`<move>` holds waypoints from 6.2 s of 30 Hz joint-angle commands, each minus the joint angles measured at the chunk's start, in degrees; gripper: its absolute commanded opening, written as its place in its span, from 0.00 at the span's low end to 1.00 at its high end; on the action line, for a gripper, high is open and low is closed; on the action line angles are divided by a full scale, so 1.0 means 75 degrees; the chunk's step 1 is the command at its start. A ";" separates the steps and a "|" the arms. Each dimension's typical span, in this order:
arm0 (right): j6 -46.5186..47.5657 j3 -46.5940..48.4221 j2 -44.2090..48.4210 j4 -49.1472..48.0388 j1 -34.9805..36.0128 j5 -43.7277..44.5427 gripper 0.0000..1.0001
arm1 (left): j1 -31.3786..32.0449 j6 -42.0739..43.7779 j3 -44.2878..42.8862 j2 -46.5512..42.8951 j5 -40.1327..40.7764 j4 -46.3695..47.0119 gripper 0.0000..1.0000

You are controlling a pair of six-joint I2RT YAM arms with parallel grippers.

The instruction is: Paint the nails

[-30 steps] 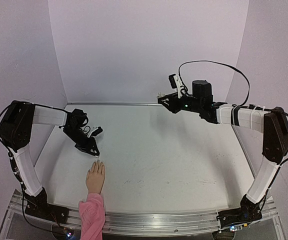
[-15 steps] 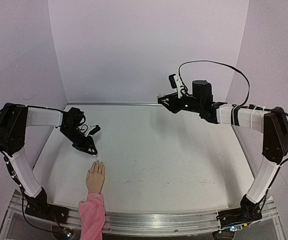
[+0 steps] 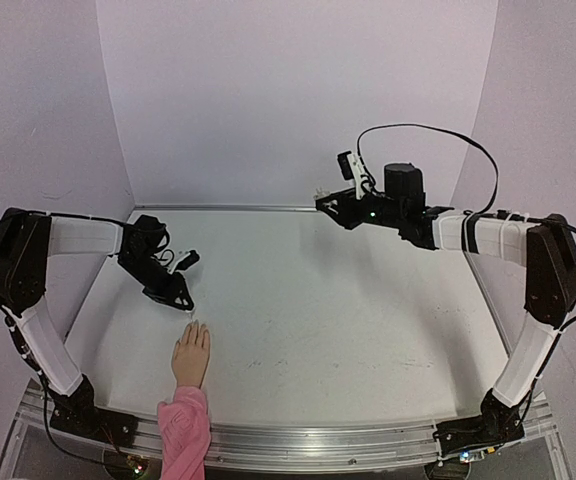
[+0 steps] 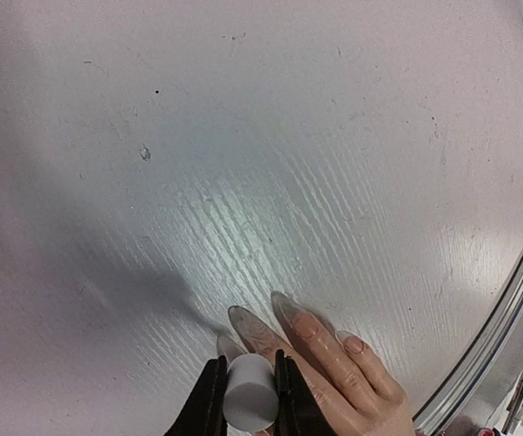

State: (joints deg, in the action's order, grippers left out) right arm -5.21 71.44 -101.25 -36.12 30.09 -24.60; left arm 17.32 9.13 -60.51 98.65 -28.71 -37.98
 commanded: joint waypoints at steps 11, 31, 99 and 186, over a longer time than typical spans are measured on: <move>-0.0061 0.0080 0.0405 -0.0559 0.0066 -0.0112 0.00 | 0.0001 0.0119 -0.0420 0.0313 -0.0410 0.0258 0.00; -0.0042 0.0074 0.0349 -0.0566 0.0068 -0.0110 0.00 | -0.0001 0.0125 -0.0585 0.0655 -0.0537 0.0276 0.00; 0.1880 -0.1907 0.0562 -0.3976 0.2116 -0.0460 0.00 | 0.1652 -0.3921 -0.3183 -0.2873 -0.1105 0.1424 0.00; 0.2074 -0.1660 0.0512 -0.5039 0.2871 0.0703 0.00 | 0.3907 -0.3634 -0.2375 -0.2524 0.1555 0.1976 0.00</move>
State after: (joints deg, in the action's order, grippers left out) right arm 10.70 55.02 -97.58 -68.03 50.65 -22.90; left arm 46.26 -17.93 -77.47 79.18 -20.58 -23.81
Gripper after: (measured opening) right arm 0.224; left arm 0.149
